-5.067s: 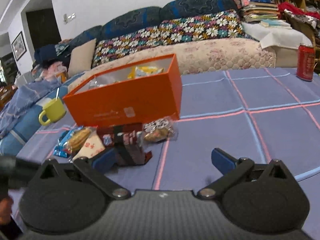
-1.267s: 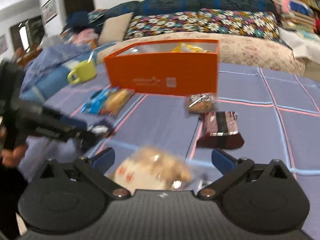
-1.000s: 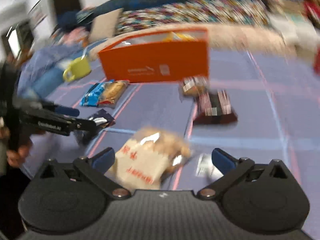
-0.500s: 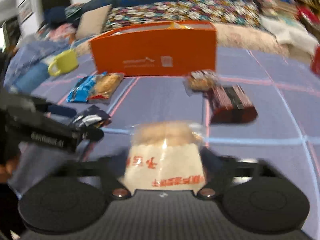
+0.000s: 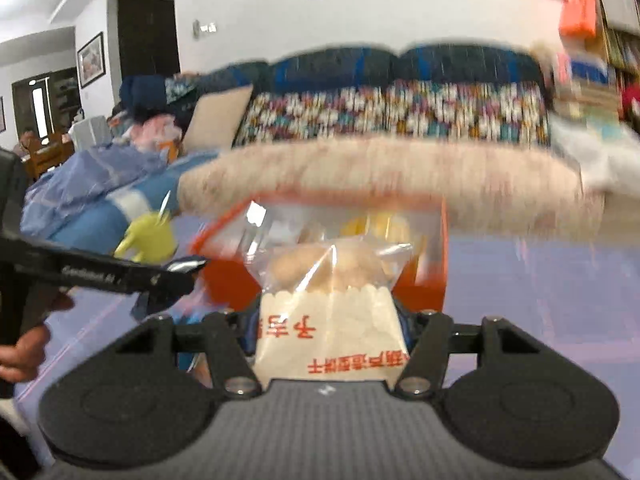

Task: Organize snacks
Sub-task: 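Carry the pastry over the orange box and open the right tool, then grasp the wrapped biscuit with the left tool while the right tool grips the red-and-black box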

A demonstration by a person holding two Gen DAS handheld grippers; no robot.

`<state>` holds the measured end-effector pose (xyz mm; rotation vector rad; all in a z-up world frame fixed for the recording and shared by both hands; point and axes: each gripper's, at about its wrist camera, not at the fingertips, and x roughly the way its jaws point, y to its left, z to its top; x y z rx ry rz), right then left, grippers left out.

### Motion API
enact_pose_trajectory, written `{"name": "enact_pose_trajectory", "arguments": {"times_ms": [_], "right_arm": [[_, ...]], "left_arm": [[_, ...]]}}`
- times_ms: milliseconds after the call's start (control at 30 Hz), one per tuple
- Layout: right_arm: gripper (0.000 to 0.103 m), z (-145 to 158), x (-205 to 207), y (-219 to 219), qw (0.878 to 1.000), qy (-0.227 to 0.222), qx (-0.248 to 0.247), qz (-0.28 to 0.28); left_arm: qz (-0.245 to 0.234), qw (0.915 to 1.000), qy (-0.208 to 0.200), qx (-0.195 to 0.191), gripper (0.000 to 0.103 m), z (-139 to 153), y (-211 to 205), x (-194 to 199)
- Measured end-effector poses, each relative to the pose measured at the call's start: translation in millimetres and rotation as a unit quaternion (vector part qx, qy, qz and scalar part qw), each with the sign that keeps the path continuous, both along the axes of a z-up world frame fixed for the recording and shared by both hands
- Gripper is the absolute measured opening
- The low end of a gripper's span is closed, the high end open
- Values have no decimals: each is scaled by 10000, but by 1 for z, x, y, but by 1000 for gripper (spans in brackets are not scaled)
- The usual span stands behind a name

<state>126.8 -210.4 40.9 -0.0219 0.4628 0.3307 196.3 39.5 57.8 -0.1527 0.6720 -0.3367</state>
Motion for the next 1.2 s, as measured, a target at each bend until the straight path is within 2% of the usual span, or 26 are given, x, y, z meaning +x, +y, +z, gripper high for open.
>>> {"name": "enact_pose_trajectory", "arguments": {"times_ms": [133, 233, 267, 300, 367, 400, 467, 567, 600, 700, 800, 867, 933, 1000, 1100, 1200], "right_arm": [[62, 2, 78, 6, 10000, 1, -4, 13], [63, -12, 115, 12, 9999, 140, 3, 64], [66, -18, 123, 14, 9998, 183, 1, 103], [68, -24, 130, 16, 9997, 219, 19, 134], [81, -28, 132, 17, 9995, 275, 130, 114], [84, -26, 125, 14, 9993, 228, 287, 96], [97, -13, 98, 3, 9983, -48, 567, 138], [102, 1, 41, -13, 9977, -473, 480, 63], [102, 1, 25, -19, 9978, -482, 463, 11], [102, -13, -15, -35, 9981, -123, 584, -137], [102, -50, -47, -50, 9954, 382, 762, -427], [102, -78, -61, -62, 9894, 762, 1029, -681], [102, -93, -65, -71, 9813, 1169, 1313, -789], [102, -95, -69, -73, 9811, 1184, 1386, -645], [102, -93, -74, -75, 9834, 1057, 1212, -837], [102, -94, -65, -76, 9779, 1185, 1536, -780]], "left_arm": [[66, 10000, -6, 21, 3, 4, -7, 59], [104, 9999, 73, 104, 5, -6, -12, 89], [97, 9999, 104, 67, 8, -12, -13, 97], [128, 9998, 114, -46, 24, -17, -11, 102], [265, 9991, 237, -225, 45, -25, -3, 104], [346, 9987, 213, -305, 45, -25, 3, 101], [423, 9984, 35, -365, 46, -21, 15, 78], [477, 9983, -65, -342, 62, -19, 28, 36], [484, 9983, -43, -327, 63, -21, 32, 20], [473, 9982, 214, -294, 65, -37, 38, -21], [445, 9976, 505, -187, 65, -59, 38, -57], [420, 9969, 659, -19, 65, -75, 35, -77], [330, 9970, 681, 179, 67, -88, 30, -92], [277, 9962, 679, 465, 66, -96, 20, -94], [232, 9957, 516, 734, 65, -94, 7, -89], [87, 9959, 253, 866, 61, -85, -12, -72]]}}
